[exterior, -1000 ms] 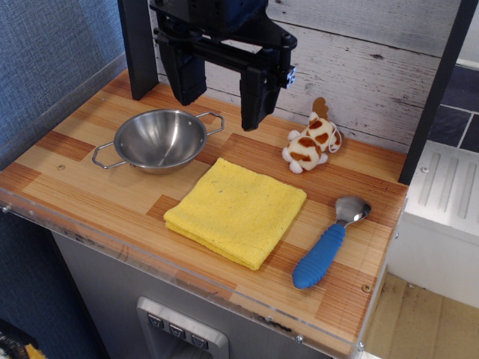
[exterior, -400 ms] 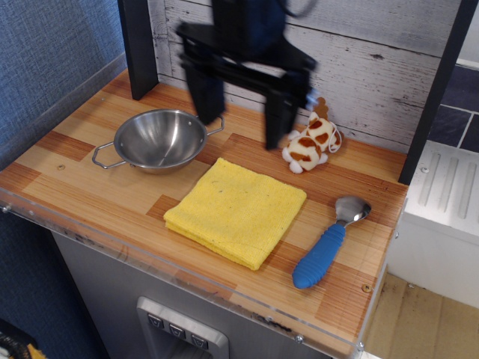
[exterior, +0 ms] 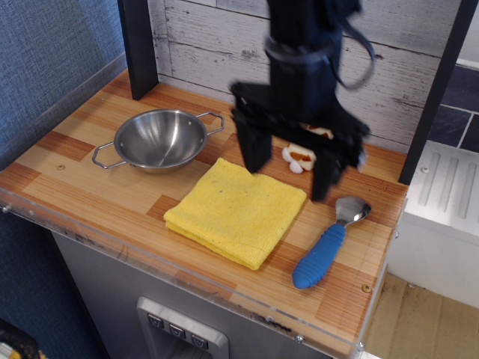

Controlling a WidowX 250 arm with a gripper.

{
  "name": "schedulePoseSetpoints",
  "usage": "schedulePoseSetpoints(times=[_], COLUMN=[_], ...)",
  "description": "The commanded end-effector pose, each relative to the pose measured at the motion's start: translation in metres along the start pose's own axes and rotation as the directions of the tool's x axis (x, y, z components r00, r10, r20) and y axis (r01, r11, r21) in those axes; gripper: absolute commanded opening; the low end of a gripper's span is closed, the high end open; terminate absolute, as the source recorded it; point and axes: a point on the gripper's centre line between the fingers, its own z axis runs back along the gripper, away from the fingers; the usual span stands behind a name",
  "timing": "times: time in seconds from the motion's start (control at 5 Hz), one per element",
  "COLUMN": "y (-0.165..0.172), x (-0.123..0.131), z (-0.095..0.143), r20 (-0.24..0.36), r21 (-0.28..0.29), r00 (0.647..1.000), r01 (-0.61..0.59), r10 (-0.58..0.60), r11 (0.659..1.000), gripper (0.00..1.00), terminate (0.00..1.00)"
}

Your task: Move spoon to far left beside the pan

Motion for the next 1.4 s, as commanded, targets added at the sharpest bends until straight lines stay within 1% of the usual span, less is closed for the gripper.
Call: schedulePoseSetpoints(times=[0.0, 0.2, 0.4, 0.6, 0.8, 1.0, 1.2], y=[-0.015, -0.013, -0.013, -0.021, -0.03, -0.033, -0.03], x=[-0.005, -0.007, -0.001, 0.005, 0.008, 0.007, 0.004], z=[-0.039, -0.058, -0.075, -0.09, -0.099, -0.102, -0.099], r20=[0.019, 0.004, 0.009, -0.006, -0.024, -0.021, -0.029], r21=[0.031, 0.07, 0.068, 0.053, 0.048, 0.051, 0.064], r00=[1.0, 0.999, 0.997, 0.998, 0.998, 0.999, 0.998], r01=[-0.025, -0.036, -0.073, -0.061, -0.05, -0.049, -0.044], r10=[0.024, 0.036, 0.073, 0.062, 0.051, 0.05, 0.046], r11=[0.999, 0.997, 0.995, 0.997, 0.998, 0.998, 0.997], gripper=[1.0, 1.0, 1.0, 1.0, 1.0, 0.0, 0.0], terminate=[0.0, 0.0, 0.0, 0.0, 0.0, 0.0, 0.0])
